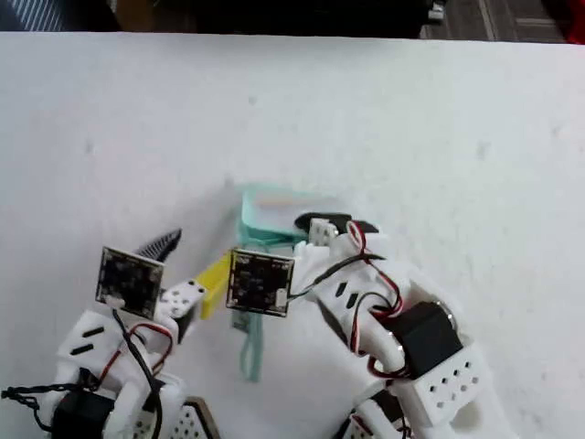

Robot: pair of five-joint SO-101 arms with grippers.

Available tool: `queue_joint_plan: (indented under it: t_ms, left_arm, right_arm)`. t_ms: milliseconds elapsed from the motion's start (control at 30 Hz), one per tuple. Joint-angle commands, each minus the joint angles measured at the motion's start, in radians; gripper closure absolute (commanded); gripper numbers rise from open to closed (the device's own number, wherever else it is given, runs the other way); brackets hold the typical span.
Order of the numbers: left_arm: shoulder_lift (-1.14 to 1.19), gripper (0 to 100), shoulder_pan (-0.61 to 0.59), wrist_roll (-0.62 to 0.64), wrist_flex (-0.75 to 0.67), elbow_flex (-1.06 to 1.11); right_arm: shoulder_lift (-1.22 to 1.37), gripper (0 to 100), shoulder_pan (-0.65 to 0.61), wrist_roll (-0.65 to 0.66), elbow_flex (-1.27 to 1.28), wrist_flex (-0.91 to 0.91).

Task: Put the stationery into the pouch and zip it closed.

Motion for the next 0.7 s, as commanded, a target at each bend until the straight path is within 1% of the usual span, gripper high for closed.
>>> queue_joint_plan:
  t_ms: [0, 67, 133, 233, 300, 367, 467, 567, 667]
  left_arm:
    - [0.008, 70, -0.019, -0.118, -0.025, -0.029]
    - [0.008, 70, -0.01, -0.173, -0.025, -0.02]
    - [0.008, 69, 0.027, -0.181, -0.035, -0.012]
    - [0.008, 69, 0.077, -0.186, -0.103, 0.023]
    - [0.008, 69, 0.105, -0.187, -0.173, 0.051]
    - [0.008, 69, 0.119, -0.187, -0.238, 0.08]
    - [0.01, 69, 0.131, -0.189, -0.304, 0.132]
    - [0.01, 69, 0.14, -0.215, -0.341, 0.166]
    - [0.008, 69, 0.163, -0.213, -0.345, 0.163]
  right_arm:
    - [-0.01, 98.1, 0.002, -0.009, -0.025, -0.024]
    - [-0.01, 98.1, 0.002, -0.009, -0.025, -0.022]
    - [-0.01, 98.1, 0.001, -0.009, -0.025, -0.021]
    - [-0.012, 98.1, -0.033, -0.008, -0.026, 0.001]
    - [-0.012, 98.1, -0.074, 0.023, -0.026, 0.031]
    - [-0.015, 98.1, -0.117, 0.048, -0.034, 0.058]
    - [-0.012, 98.1, -0.14, 0.048, -0.084, 0.088]
    - [-0.012, 98.1, -0.14, 0.055, -0.129, 0.12]
    - [-0.012, 98.1, -0.14, 0.083, -0.153, 0.127]
